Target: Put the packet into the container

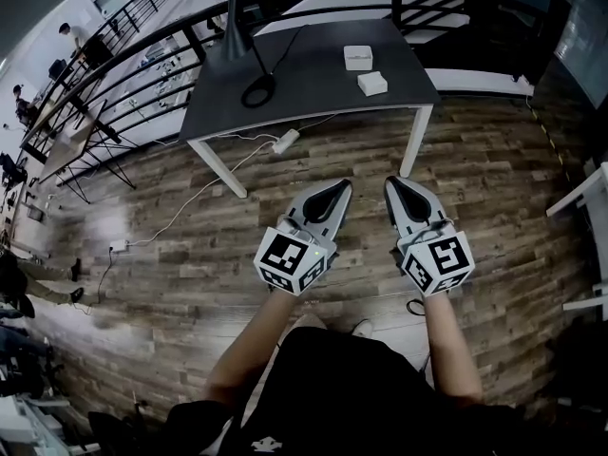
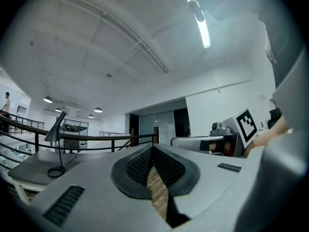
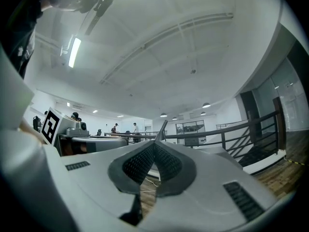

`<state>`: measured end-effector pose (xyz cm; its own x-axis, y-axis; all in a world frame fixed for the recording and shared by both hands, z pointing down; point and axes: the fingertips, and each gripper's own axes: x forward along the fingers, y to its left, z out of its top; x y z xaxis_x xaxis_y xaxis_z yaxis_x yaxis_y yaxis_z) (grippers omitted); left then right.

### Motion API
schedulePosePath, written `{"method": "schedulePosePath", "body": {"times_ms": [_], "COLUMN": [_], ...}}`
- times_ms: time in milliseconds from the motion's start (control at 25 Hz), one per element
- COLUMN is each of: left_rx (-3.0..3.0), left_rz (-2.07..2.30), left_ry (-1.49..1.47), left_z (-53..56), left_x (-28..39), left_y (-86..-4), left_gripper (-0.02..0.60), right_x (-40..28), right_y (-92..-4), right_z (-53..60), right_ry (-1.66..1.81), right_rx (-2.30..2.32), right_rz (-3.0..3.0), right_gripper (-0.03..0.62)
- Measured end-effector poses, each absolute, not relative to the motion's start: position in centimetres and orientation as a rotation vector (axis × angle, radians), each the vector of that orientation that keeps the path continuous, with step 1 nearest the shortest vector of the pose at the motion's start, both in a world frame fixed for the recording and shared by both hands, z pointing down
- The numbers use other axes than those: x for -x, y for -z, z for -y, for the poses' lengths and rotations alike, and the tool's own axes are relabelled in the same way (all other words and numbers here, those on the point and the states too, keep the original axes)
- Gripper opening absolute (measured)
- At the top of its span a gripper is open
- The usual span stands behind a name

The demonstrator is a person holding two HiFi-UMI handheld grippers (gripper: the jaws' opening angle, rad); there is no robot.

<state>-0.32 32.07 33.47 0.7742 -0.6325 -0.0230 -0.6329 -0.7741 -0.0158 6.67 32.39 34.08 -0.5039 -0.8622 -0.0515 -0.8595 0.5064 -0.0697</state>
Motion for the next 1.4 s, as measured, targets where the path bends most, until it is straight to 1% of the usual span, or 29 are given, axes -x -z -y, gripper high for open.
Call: {"method": "schedulePosePath", "body": {"times_ms": [200, 600, 880, 1400], "left_rx": [2.929, 2.934, 2.931, 2.967], "left_rz": [-1.071, -1.075, -1.073, -1.079], "left_ry": [0.024, -0.009, -0.056, -0.004], "left_z": [-31.9, -27.8, -21.3, -8.2], "left_x": [-0.4, -1.1, -0.4, 4.1], "left_y": [-34.1, -34.3, -34.1, -34.8], "left_gripper": [0.006, 0.006, 0.006, 0.006], "right_x": [-7.6, -8.0, -6.9, -2.9], "right_y": [-34.8, -35.8, -35.4, -35.6], "right_z": [-32.0, -28.3, -21.8, -9.2], "right_ry": [0.091, 0.097, 0.017, 0.055], "right_rx": [1.501, 1.499, 1.500, 1.543], "right_rz": [-2.657, -2.678, -2.721, -2.716], "right_gripper": [0.005, 0.005, 0.005, 0.005]}}
